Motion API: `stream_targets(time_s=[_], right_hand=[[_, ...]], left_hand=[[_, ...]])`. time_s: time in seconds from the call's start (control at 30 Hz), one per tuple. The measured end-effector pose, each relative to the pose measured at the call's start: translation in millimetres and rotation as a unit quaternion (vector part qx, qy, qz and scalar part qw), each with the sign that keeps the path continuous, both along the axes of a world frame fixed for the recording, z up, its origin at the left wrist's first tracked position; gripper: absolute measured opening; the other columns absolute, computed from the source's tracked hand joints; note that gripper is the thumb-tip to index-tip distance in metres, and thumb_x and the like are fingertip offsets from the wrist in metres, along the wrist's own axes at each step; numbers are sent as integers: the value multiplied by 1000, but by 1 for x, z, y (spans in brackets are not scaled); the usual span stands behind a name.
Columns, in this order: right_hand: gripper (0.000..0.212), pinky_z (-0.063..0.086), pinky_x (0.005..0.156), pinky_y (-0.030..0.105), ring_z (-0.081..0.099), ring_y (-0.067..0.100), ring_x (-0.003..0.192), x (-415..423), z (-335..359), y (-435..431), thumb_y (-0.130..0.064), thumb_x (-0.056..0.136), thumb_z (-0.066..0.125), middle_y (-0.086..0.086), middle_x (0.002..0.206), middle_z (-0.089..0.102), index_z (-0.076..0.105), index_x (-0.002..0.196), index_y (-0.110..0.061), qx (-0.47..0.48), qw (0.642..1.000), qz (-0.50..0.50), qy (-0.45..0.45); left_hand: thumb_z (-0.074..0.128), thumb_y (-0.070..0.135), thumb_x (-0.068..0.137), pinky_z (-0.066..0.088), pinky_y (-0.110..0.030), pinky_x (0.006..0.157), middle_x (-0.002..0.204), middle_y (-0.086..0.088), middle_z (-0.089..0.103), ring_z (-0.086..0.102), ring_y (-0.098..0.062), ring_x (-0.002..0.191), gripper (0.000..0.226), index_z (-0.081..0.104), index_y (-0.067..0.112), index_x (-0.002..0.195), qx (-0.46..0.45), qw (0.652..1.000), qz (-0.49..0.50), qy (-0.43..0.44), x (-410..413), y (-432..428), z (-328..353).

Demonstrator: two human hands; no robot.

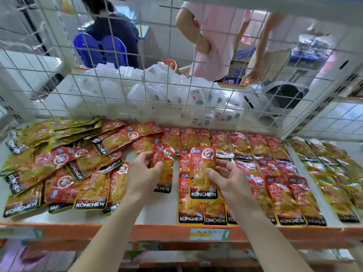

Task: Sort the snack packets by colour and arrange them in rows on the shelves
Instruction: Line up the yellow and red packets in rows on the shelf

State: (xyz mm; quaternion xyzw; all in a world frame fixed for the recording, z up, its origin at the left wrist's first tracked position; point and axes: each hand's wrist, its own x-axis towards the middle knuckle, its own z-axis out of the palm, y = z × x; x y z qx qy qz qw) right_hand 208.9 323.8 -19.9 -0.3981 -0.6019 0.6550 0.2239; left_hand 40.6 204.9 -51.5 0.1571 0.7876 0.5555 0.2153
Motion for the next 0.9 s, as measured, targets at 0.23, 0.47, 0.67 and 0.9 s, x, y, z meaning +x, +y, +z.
stream_targets(time_s=[0.23, 0.47, 0.67, 0.9], right_hand=[[27, 55, 79, 27, 72, 15, 85, 3, 1, 0, -12, 89, 70, 0, 91, 76, 62, 115, -14, -11, 1000, -5, 5], [26, 54, 74, 20, 72, 10, 85, 5, -1, -2, -12, 89, 70, -2, 92, 76, 62, 114, -15, -11, 1000, -3, 6], [25, 54, 77, 23, 72, 11, 85, 4, -3, -6, -11, 89, 70, -2, 90, 77, 62, 112, -17, -24, 1000, -2, 17], [24, 52, 72, 18, 70, 10, 82, 5, -3, -10, -10, 90, 70, 1, 89, 77, 61, 110, -20, -23, 999, 2, 22]], left_hand=[[73, 19, 87, 59, -31, 79, 101, -1, 70, 68, -14, 90, 40, 63, 8, 124, -70, 995, -15, 73, -5, 11, -6], [70, 29, 90, 56, -39, 80, 87, -4, 68, 64, -23, 82, 30, 67, 6, 108, -168, 965, -42, 198, -3, 14, -3], [69, 38, 90, 54, -39, 74, 85, -8, 66, 61, -27, 82, 33, 68, 7, 100, -224, 939, -58, 253, -6, 15, -7], [68, 36, 92, 44, -36, 78, 95, -12, 64, 57, -28, 89, 37, 65, 3, 108, -222, 936, -54, 267, -3, 22, -13]])
